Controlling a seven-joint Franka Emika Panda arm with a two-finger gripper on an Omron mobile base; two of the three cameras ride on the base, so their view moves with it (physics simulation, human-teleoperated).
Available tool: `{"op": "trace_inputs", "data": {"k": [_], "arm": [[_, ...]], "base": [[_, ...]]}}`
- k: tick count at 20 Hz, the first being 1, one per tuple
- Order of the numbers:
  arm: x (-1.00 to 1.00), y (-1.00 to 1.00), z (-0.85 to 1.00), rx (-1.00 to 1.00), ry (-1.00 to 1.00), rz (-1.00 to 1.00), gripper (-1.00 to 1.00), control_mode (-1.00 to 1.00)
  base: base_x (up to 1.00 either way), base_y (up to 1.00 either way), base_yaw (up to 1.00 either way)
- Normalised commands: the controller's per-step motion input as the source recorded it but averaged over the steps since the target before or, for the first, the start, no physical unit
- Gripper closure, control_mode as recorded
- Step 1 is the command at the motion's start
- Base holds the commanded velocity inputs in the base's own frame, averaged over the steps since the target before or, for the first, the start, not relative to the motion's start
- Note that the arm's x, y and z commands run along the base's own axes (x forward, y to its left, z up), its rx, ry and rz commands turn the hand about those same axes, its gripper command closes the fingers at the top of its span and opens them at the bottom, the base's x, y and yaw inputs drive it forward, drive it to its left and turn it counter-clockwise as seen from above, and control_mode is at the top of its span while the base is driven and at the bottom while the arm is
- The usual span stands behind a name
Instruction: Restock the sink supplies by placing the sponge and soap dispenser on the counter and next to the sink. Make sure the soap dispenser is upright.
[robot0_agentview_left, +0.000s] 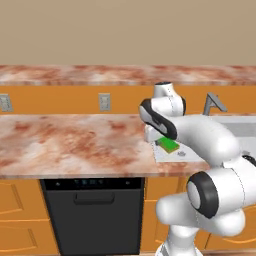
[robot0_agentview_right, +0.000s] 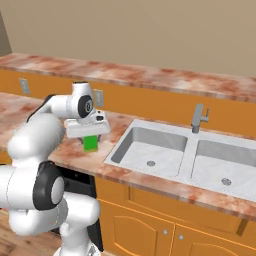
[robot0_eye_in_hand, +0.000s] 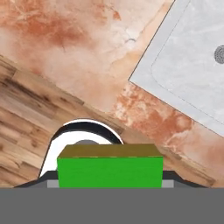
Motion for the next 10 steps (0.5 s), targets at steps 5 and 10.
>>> {"op": "trace_inputs", "data": {"k": [5, 10], "arm": [[0.67, 0.41, -0.43, -0.06, 0.12, 0.0, 1.0, -1.0], [0.76, 0.38, -0.52, -0.08, 0.12, 0.0, 1.0, -1.0]], "base": [[0.0, 0.0, 0.0], [0.0, 0.0, 0.0]]}}
